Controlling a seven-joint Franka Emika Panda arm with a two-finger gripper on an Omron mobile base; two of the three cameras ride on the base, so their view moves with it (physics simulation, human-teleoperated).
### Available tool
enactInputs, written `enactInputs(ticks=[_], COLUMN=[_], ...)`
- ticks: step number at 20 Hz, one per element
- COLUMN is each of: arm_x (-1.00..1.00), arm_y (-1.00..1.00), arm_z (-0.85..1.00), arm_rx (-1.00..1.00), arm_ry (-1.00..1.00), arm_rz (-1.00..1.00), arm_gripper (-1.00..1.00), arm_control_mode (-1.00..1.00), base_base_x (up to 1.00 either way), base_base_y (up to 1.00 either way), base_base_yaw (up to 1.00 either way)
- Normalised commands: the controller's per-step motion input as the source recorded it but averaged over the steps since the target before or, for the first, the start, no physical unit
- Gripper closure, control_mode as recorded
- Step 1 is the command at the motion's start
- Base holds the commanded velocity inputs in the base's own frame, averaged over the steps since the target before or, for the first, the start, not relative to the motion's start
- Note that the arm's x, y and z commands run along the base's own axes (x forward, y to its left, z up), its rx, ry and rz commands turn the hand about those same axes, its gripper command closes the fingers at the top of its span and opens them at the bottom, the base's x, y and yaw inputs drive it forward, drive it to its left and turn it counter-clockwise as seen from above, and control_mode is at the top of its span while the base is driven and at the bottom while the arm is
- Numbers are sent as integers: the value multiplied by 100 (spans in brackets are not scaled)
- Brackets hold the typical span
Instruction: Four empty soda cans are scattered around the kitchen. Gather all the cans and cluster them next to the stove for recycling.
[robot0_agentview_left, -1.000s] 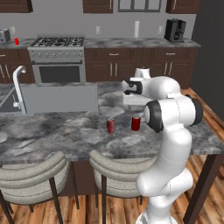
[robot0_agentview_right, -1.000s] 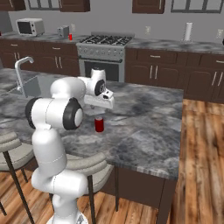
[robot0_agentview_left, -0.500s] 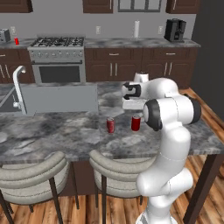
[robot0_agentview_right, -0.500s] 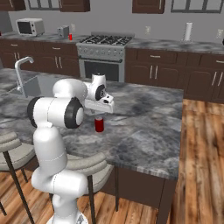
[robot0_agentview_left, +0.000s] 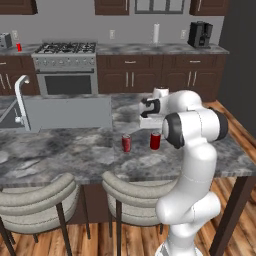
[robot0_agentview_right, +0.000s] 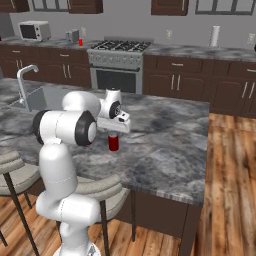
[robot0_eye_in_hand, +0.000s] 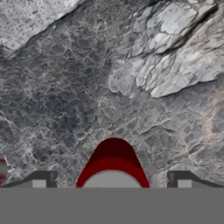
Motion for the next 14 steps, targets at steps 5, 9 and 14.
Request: enactInputs(ticks=[5,9,14], arm_x=[0,0,0], arm_y=[0,0,0], arm_z=[-27,-33,-9], arm_rx=[0,0,0], arm_ry=[1,0,0], arm_rz=[0,1,0], arm_gripper=[-100,-100,-100], arm_control_mode=[-100,-100,-100], base_base_x=[0,0,0], base_base_y=[0,0,0], base_base_yaw=[0,0,0])
